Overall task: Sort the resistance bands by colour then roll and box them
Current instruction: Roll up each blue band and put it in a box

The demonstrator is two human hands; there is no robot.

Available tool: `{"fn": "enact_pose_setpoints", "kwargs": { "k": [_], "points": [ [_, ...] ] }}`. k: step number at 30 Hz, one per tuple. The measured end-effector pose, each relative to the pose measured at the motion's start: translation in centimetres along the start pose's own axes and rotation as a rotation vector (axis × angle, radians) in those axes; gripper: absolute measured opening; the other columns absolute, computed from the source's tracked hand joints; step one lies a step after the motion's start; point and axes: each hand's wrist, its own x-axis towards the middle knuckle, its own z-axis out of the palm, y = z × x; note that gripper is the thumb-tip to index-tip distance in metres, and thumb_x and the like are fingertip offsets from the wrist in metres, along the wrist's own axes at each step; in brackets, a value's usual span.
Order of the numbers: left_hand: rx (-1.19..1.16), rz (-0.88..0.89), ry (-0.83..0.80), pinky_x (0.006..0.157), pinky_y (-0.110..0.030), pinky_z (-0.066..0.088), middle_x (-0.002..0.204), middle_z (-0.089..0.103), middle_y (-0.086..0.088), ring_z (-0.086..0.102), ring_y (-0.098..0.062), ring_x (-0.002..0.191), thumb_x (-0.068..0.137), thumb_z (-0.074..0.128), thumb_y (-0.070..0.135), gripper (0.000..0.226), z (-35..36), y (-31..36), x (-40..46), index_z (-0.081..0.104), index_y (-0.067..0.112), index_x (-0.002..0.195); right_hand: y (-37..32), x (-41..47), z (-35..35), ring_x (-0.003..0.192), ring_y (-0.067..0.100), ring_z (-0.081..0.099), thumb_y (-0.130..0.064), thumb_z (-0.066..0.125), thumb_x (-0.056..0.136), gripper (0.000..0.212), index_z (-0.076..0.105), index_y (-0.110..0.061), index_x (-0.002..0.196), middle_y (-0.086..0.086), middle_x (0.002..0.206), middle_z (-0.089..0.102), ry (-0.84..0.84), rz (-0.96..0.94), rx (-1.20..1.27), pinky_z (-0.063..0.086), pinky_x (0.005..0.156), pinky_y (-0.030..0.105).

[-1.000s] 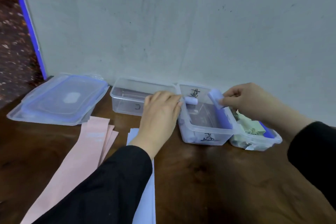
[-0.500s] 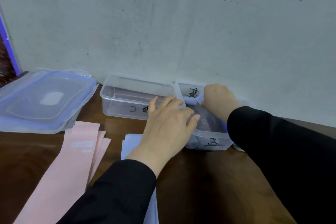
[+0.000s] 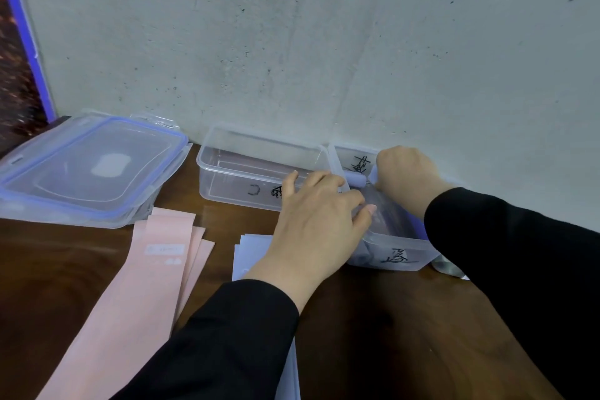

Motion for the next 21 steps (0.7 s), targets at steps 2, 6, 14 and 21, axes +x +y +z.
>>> {"fn": "enact_pose_setpoints", "kwargs": {
  "k": [2,6,14,21],
  "points": [
    [0.003,0.001,-0.003,0.112,-0.05,0.015,0.119,0.065,0.009,0.047,-0.014,0.126,0.093,0.026,0.057,0.053,-0.1,0.0,0.0,0.075,0.035,0.098,-0.5,-0.2,0.5,0.099,0.035,0.067,-0.012,0.055,0.094,0.011,0.066,-0.011,0.098,0.013,0.105,0.069,0.001,0.006,-0.01,0.049,0.074,0.033],
    [-0.001,0.001,-0.028,0.114,-0.05,0.014,0.122,0.064,0.01,0.045,-0.013,0.129,0.092,0.02,0.058,0.06,-0.3,0.0,0.0,0.074,0.036,0.102,-1.0,-0.4,1.6,0.096,0.034,0.068,-0.012,0.052,0.095,0.011,0.062,-0.013,0.091,0.012,0.102,0.07,0.0,-0.009,-0.013,0.051,0.074,0.034],
    [-0.017,0.0,-0.027,0.115,-0.052,0.018,0.124,0.065,0.008,0.047,-0.014,0.128,0.092,0.023,0.058,0.057,-0.3,0.0,0.0,0.075,0.037,0.105,-1.1,-0.1,1.8,0.087,0.034,0.061,-0.015,0.059,0.092,0.018,0.044,-0.014,0.083,0.015,0.103,0.069,-0.066,0.03,0.107,0.039,0.07,0.03],
    [-0.004,0.006,-0.027,0.116,-0.052,0.018,0.126,0.064,0.009,0.047,-0.014,0.129,0.092,0.021,0.059,0.059,-0.4,0.0,0.0,0.074,0.038,0.106,-1.3,0.0,1.4,0.085,0.03,0.059,-0.023,0.062,0.093,0.023,0.044,-0.016,0.082,0.011,0.103,0.07,-0.13,0.024,0.058,0.041,0.071,0.029]
  ]
}}
